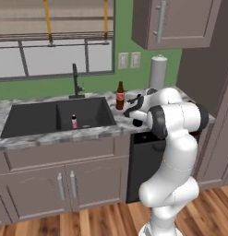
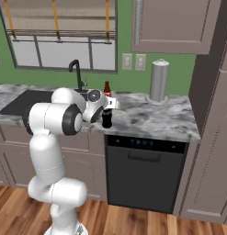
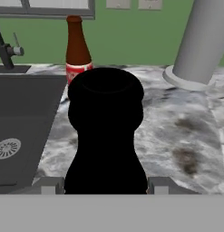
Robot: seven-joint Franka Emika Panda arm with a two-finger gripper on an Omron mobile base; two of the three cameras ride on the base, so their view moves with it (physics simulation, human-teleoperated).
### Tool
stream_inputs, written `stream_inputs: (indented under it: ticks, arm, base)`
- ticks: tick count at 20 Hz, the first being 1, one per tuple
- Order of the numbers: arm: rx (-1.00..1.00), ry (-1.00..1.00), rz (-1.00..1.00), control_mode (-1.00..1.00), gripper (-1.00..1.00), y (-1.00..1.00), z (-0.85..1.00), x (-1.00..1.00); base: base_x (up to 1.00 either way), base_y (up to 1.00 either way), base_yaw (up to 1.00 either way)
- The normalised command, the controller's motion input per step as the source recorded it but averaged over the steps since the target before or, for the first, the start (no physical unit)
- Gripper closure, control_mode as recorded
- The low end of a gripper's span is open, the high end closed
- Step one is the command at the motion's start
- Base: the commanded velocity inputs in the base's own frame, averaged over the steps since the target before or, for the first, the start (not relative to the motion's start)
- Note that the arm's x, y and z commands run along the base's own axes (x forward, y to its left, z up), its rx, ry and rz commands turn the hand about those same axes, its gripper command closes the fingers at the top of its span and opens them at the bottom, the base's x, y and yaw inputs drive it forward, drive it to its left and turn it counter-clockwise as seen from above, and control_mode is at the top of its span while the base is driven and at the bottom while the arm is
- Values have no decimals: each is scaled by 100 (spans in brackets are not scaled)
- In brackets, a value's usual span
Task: Place the large bottle from the dining counter next to the other large bottle outside the sink, and place the small bottle from the dining counter next to the other small bottle inside the sink.
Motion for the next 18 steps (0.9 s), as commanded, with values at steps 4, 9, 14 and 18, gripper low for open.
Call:
stream_inputs:
  ticks: [4, 9, 14, 18]
  arm:
    - [0, 0, 0, 100, 100, 0, 0, 0]
    - [0, 0, 0, 100, 100, 0, 0, 0]
    - [0, 0, 0, 100, 100, 0, 0, 0]
    - [0, 0, 0, 100, 100, 0, 0, 0]
  base:
    - [42, 19, 0]
    - [17, 38, 0]
    - [0, 53, 0]
    - [5, 35, 0]
